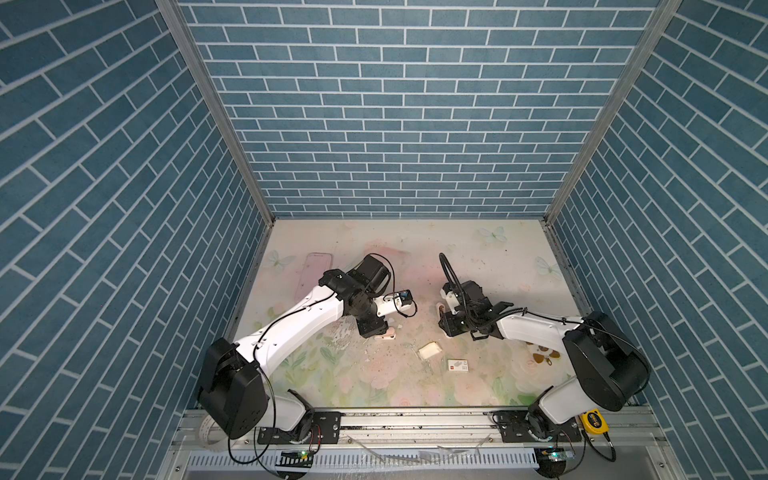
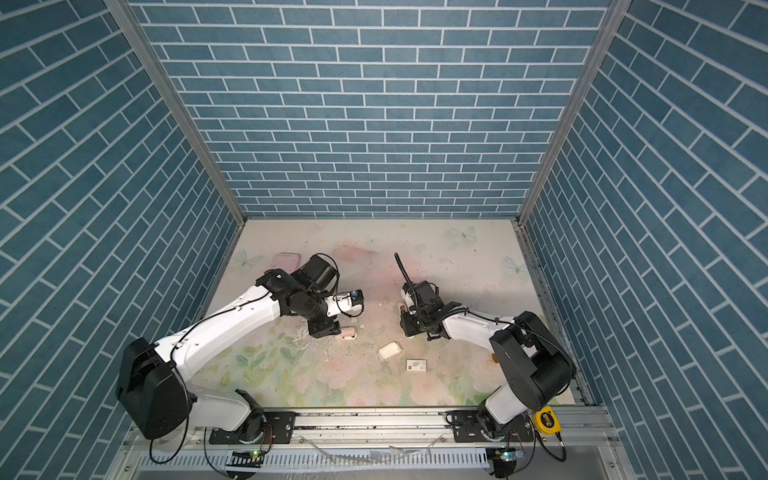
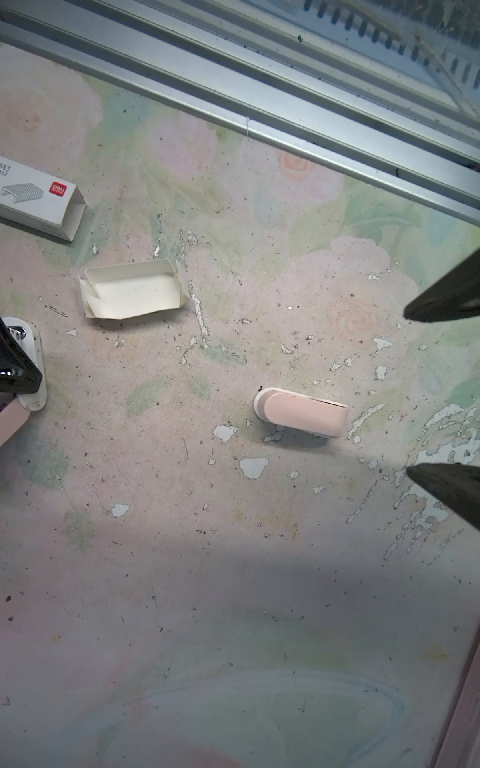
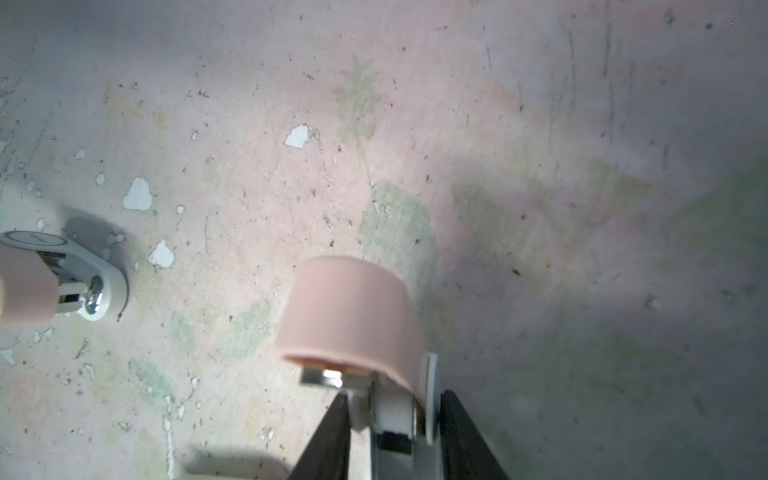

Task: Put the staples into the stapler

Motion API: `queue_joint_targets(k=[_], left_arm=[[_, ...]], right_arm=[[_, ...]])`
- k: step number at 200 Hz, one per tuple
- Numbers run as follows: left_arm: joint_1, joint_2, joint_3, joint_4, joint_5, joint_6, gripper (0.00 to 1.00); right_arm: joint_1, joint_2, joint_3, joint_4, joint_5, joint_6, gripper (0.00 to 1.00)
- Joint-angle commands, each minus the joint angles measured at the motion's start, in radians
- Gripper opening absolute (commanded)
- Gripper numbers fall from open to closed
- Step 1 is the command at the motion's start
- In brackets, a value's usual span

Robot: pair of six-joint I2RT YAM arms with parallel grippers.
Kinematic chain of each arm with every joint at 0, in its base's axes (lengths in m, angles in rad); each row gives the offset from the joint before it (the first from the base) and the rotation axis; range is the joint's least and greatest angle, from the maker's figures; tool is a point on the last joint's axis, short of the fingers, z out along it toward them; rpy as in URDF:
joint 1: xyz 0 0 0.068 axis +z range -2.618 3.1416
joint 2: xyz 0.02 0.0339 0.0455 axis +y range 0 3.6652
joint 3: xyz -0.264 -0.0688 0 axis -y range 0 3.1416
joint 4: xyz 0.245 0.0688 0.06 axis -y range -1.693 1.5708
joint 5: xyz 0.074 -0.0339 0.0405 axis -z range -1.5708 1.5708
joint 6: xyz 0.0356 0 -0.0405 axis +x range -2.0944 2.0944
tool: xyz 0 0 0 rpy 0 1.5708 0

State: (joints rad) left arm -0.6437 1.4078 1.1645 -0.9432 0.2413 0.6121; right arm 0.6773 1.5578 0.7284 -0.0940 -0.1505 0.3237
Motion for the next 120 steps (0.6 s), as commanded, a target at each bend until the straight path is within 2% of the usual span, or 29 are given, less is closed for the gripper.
queue_joint_targets(k=[1, 41, 85, 120], left_arm=[[0.009, -0.025, -0.016, -0.022, 0.004, -0.008, 0.56], [0.017, -0.033, -0.029, -0.019, 0.003, -0.005, 0.56], [0.024, -0.041, -0.035, -0.023, 0.003, -0.005, 0.56], [0.026, -0.047, -0.04, -0.024, 0.004, -0.005, 0.56]], right_arm=[[0.011, 0.025, 0.026, -0.004, 0.011, -0.056, 0.35], [0.033, 0.059, 0.052, -0.007, -0.015, -0.101, 0.29], [0.076, 0.098, 0.091, -0.032, -0.016, -0.152, 0.29], [0.106, 0.101, 0.101, -0.061, 0.02, -0.174, 0.34]])
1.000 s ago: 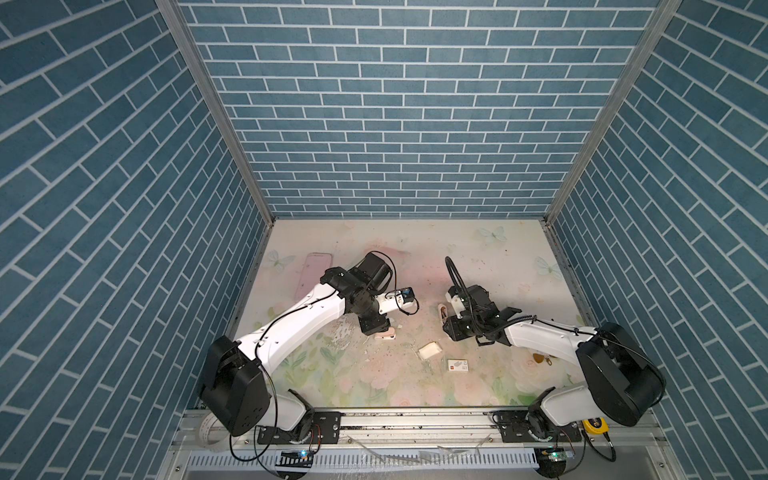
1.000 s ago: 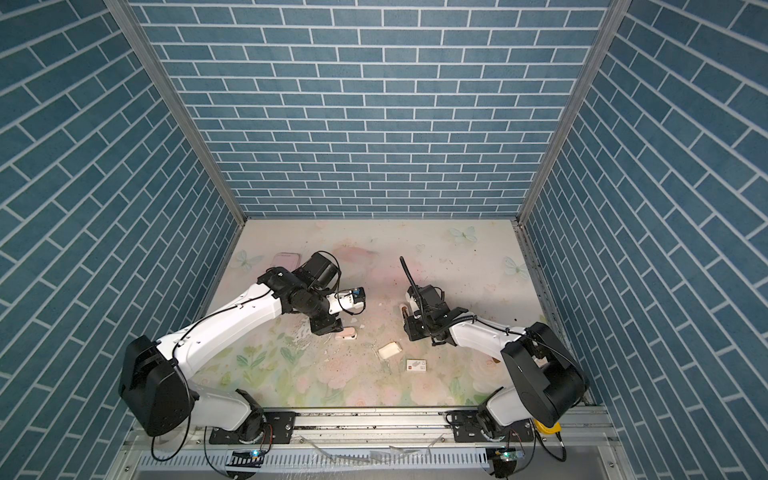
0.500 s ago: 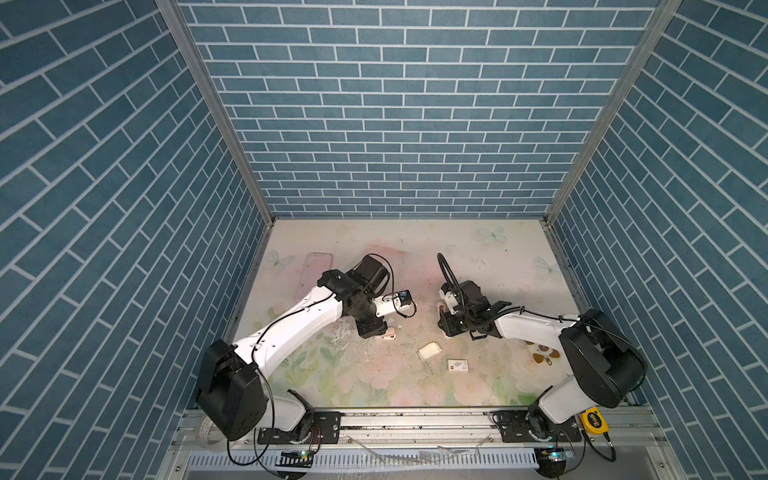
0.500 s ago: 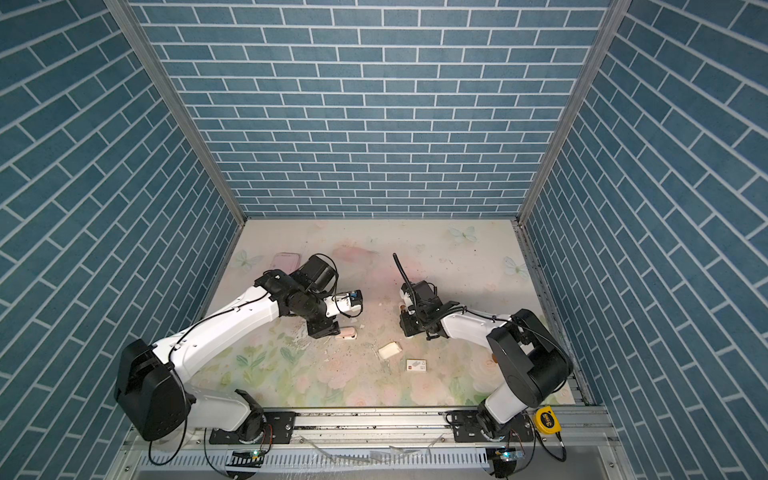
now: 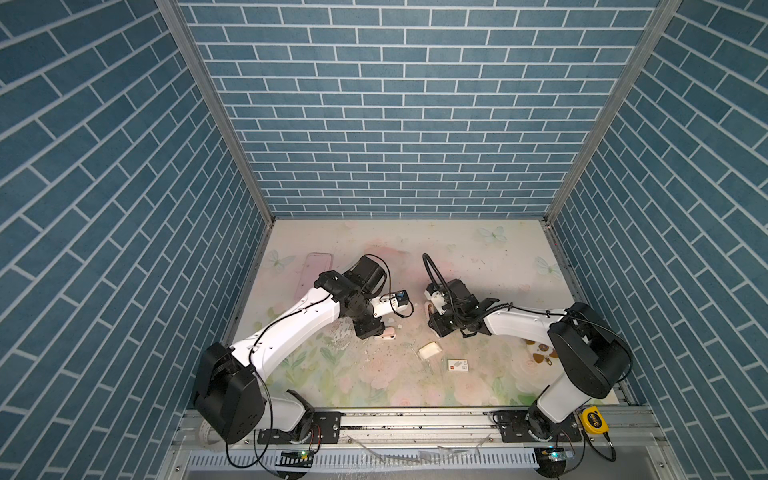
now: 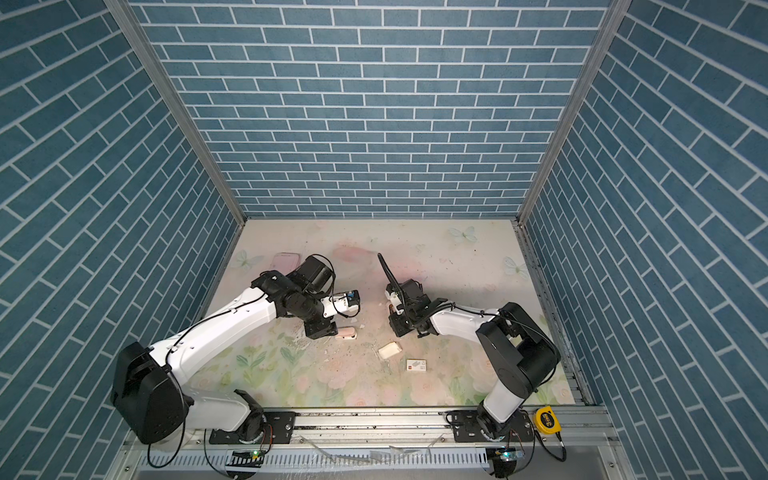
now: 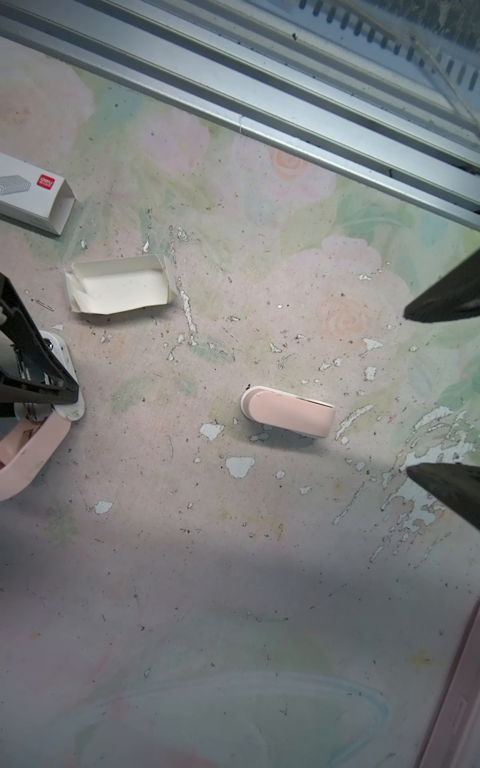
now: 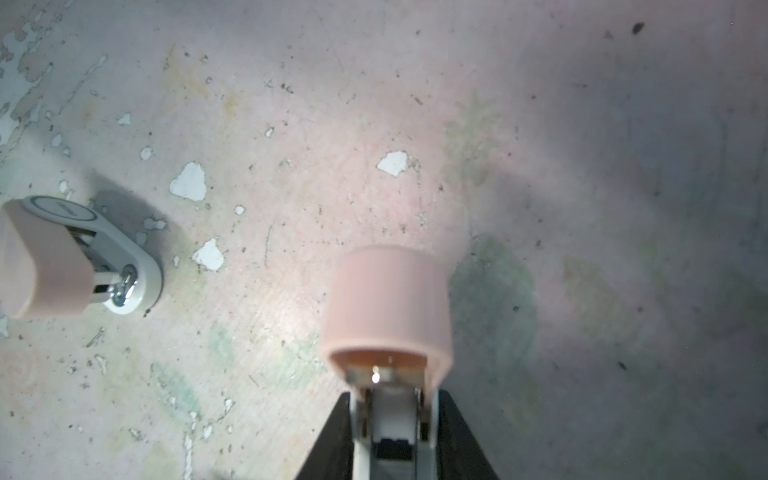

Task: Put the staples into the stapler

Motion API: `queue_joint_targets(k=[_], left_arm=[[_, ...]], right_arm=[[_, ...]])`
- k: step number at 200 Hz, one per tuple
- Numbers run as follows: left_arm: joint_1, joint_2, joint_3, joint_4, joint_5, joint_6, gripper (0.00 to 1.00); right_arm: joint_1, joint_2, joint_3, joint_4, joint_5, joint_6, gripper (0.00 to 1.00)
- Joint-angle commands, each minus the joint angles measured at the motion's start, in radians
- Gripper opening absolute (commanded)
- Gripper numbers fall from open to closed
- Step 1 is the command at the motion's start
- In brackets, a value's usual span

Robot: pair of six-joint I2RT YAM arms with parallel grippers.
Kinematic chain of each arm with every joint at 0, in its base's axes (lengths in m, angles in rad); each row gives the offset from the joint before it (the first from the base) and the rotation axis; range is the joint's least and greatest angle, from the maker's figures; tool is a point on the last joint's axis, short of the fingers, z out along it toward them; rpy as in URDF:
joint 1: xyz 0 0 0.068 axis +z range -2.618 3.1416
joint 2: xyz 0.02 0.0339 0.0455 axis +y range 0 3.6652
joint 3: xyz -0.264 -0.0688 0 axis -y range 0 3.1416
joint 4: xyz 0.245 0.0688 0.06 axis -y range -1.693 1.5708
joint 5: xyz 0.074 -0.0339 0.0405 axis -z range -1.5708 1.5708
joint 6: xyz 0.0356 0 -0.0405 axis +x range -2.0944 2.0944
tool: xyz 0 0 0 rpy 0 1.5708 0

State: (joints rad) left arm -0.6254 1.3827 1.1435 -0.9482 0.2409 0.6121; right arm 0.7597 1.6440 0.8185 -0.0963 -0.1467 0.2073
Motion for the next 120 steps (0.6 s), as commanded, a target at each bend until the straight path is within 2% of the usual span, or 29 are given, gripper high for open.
queue_joint_targets(k=[1, 62, 120], left_arm=[[0.007, -0.021, -0.019, -0.019, 0.005, -0.005, 0.56], [0.009, -0.019, 0.0, -0.012, 0.024, -0.006, 0.57], [0.009, -0.007, 0.037, 0.006, 0.048, -0.006, 0.6]], right_arm=[[0.024, 0.015, 0.011, -0.059, 0.017, -0.057, 0.34], [0.035, -0.073, -0.002, -0.073, 0.115, -0.028, 0.4], [0.036, -0.215, -0.046, -0.109, 0.157, 0.046, 0.41]])
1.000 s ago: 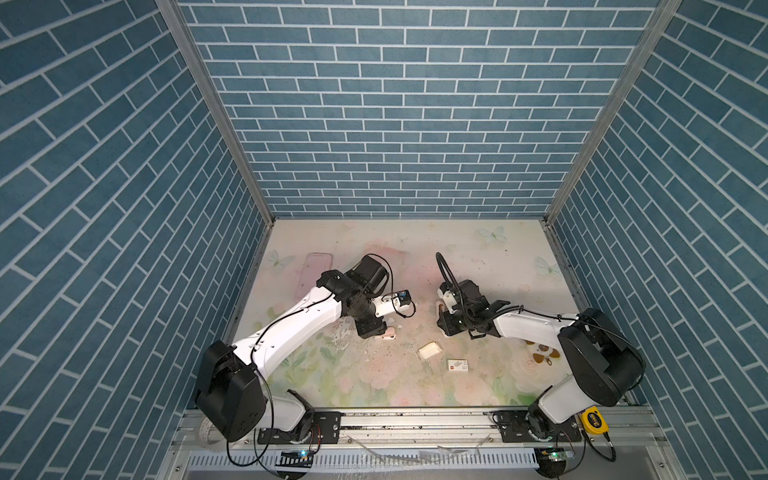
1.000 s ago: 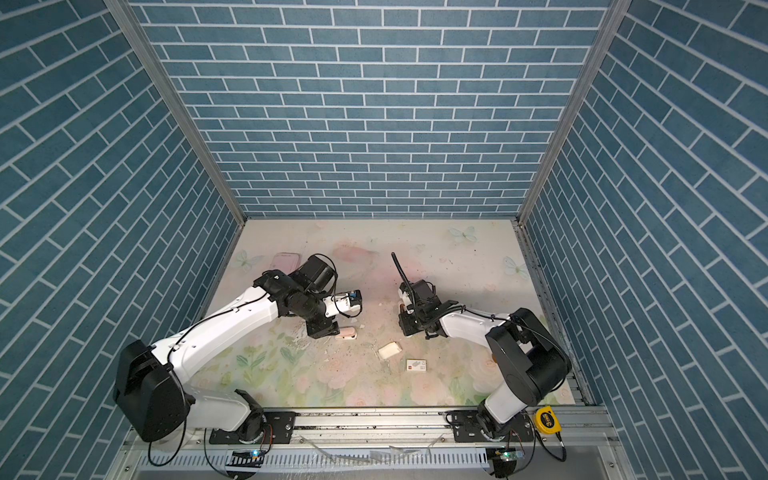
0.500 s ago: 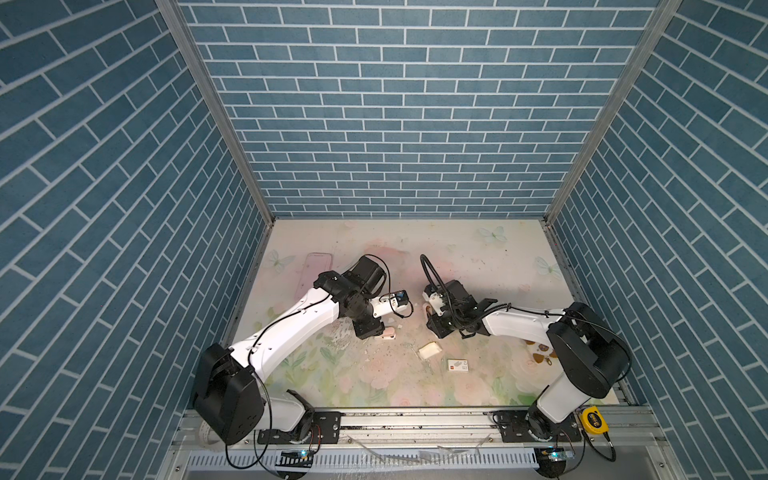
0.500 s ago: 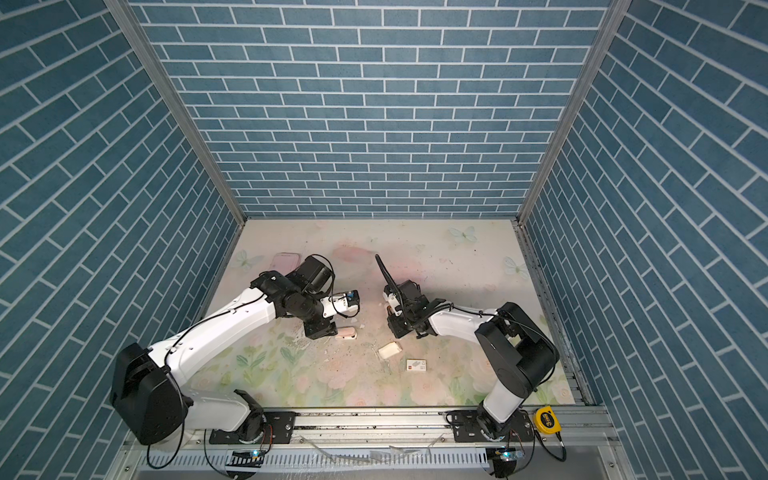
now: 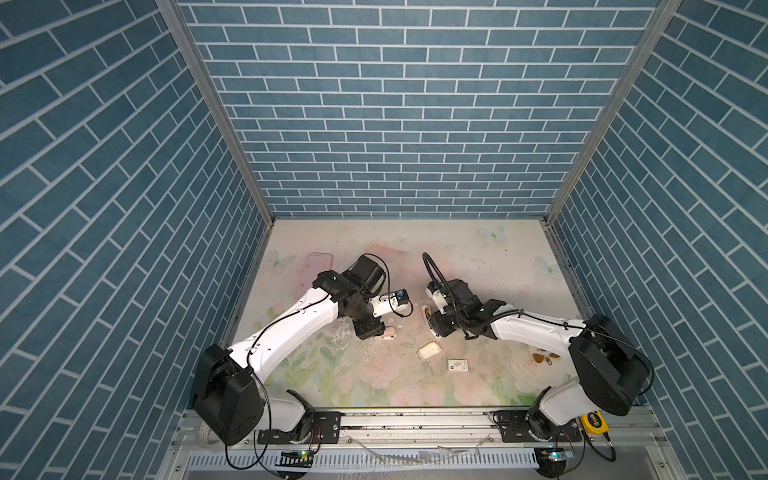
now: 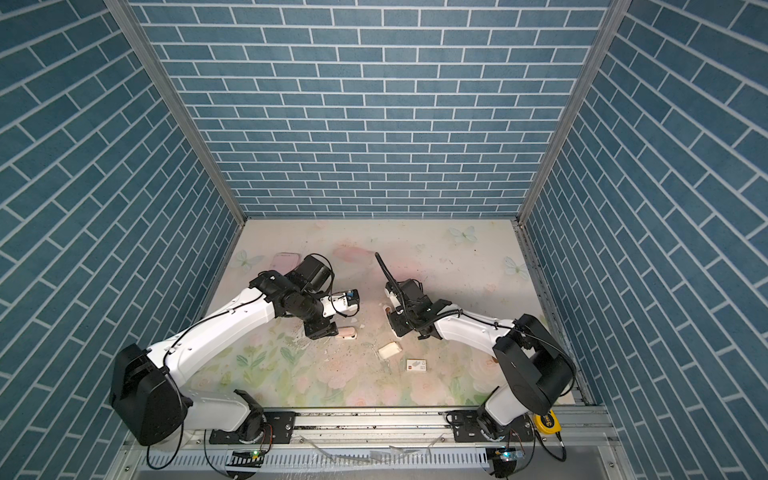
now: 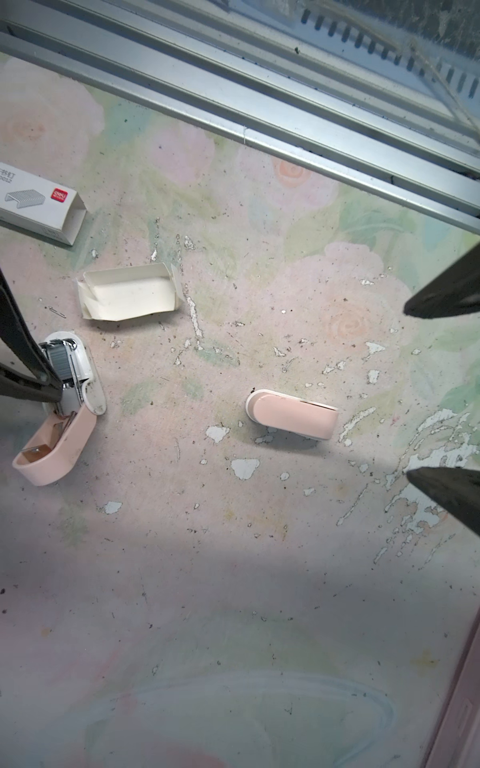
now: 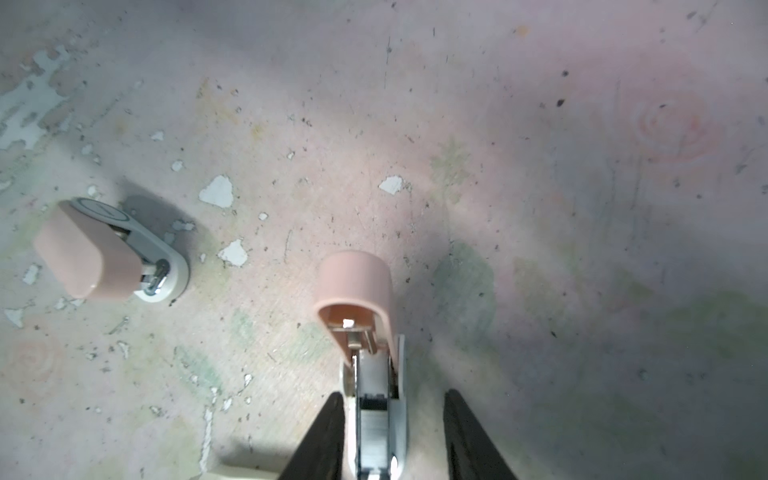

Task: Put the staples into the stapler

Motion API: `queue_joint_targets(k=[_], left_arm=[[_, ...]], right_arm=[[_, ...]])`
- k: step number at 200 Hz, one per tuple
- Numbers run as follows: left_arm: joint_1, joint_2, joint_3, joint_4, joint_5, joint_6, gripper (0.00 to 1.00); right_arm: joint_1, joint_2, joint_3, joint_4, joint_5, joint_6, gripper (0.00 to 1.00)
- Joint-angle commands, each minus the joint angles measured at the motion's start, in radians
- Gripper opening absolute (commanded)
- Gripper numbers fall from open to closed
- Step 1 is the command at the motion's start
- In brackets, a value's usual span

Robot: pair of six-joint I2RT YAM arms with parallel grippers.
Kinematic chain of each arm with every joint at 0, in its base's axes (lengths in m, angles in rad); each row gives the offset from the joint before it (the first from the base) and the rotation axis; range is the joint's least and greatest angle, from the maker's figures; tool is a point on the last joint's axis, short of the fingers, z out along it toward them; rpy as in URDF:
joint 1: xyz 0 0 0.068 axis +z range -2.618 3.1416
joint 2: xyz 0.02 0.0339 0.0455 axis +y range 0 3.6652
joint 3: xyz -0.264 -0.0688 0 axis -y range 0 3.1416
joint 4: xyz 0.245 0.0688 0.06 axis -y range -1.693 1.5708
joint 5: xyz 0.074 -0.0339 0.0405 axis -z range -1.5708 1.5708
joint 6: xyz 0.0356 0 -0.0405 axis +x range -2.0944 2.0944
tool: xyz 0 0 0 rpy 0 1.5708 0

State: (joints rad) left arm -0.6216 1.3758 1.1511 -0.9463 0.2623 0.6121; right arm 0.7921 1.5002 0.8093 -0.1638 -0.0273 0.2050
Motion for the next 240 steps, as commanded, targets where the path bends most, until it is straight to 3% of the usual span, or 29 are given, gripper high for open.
queue_joint_targets(k=[1, 25, 60, 98, 240], left_arm=[[0.005, 0.0, 0.03, 0.005, 0.027, -0.006, 0.6], [0.005, 0.011, 0.038, 0.018, 0.042, -0.008, 0.61], [0.005, 0.033, 0.057, 0.036, 0.066, -0.014, 0.61], [0.005, 0.058, 0.079, 0.047, 0.071, -0.012, 0.61], [0.006, 0.052, 0.082, 0.055, 0.072, -0.023, 0.61]], right_arm=[[0.004, -0.073, -0.039, -0.042, 0.037, 0.051, 0.41], [0.004, -0.156, -0.092, -0.029, 0.009, 0.154, 0.37], [0.008, -0.224, -0.195, 0.09, -0.126, 0.331, 0.28], [0.014, -0.213, -0.213, 0.164, -0.209, 0.417, 0.2], [0.03, 0.008, -0.113, 0.143, -0.185, 0.38, 0.17]])
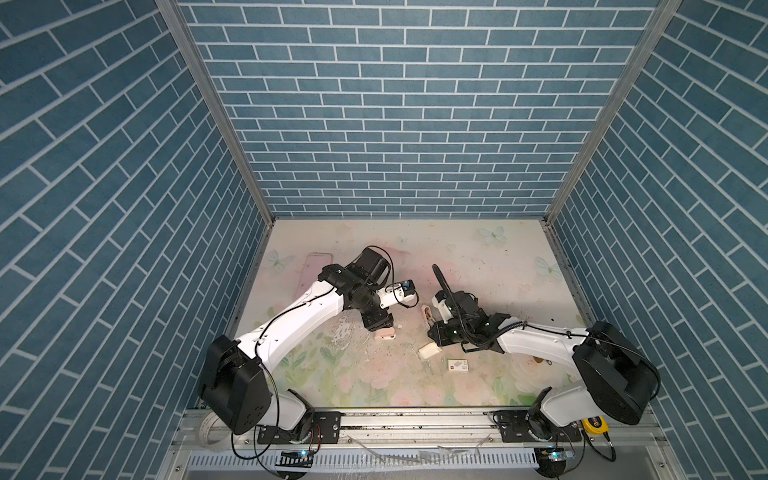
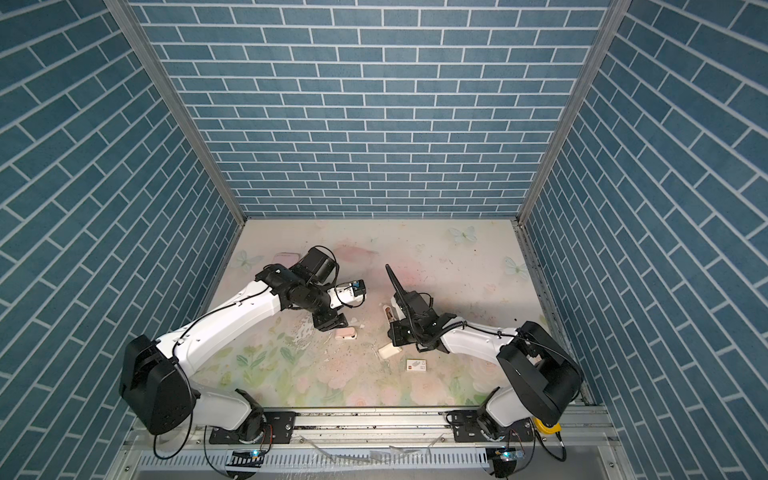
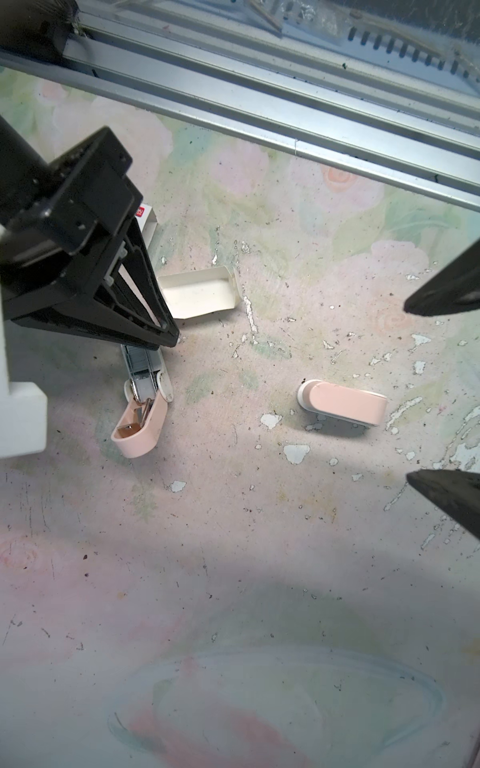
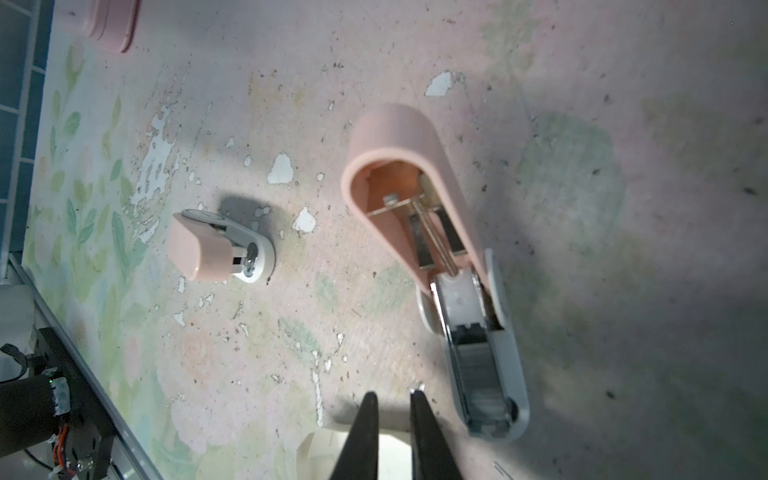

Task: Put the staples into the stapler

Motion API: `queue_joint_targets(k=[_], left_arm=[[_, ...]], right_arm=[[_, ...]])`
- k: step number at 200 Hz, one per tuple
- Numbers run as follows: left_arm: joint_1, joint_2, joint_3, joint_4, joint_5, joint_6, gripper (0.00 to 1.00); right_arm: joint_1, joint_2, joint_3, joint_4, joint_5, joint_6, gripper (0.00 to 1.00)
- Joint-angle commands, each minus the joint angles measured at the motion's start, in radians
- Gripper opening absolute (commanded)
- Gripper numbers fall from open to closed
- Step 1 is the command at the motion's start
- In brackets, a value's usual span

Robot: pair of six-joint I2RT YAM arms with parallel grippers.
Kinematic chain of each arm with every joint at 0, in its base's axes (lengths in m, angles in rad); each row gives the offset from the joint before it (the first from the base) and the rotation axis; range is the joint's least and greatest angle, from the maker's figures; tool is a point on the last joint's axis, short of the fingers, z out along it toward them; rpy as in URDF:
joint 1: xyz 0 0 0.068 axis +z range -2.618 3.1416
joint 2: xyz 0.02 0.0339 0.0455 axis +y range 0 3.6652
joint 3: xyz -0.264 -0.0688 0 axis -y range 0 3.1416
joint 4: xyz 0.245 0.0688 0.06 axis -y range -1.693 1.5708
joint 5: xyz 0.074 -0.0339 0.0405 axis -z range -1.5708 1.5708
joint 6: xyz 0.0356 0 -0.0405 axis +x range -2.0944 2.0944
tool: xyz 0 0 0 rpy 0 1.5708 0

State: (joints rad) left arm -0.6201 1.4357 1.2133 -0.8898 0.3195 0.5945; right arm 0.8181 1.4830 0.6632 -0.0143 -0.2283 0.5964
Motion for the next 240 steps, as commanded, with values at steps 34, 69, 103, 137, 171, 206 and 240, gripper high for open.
queue_joint_targets(k=[34, 69, 103, 137, 171, 206, 240], left_arm=[[0.005, -0.01, 0.017, -0.003, 0.013, -0.006, 0.61], [0.005, -0.014, 0.014, -0.003, 0.01, -0.006, 0.61], [0.006, -0.018, 0.011, -0.006, 0.009, -0.003, 0.61], [0.008, -0.02, 0.005, -0.004, 0.01, -0.005, 0.61], [0.008, -0.018, -0.001, 0.003, 0.018, -0.007, 0.61], [0.008, -0.012, -0.002, 0.011, 0.034, -0.013, 0.64], [0.008, 0.01, -0.011, 0.054, 0.065, -0.03, 0.7]], right_arm=[[0.004, 0.061, 0.058, -0.042, 0.027, -0.033, 0.17], [0.003, 0.097, 0.078, -0.079, 0.046, -0.054, 0.17], [0.001, 0.105, 0.082, -0.103, 0.061, -0.066, 0.17], [-0.005, 0.097, 0.088, -0.14, 0.091, -0.09, 0.17], [-0.022, 0.106, 0.105, -0.179, 0.123, -0.117, 0.17], [-0.035, 0.117, 0.114, -0.182, 0.124, -0.131, 0.17], [-0.037, 0.088, 0.104, -0.164, 0.073, -0.128, 0.18]])
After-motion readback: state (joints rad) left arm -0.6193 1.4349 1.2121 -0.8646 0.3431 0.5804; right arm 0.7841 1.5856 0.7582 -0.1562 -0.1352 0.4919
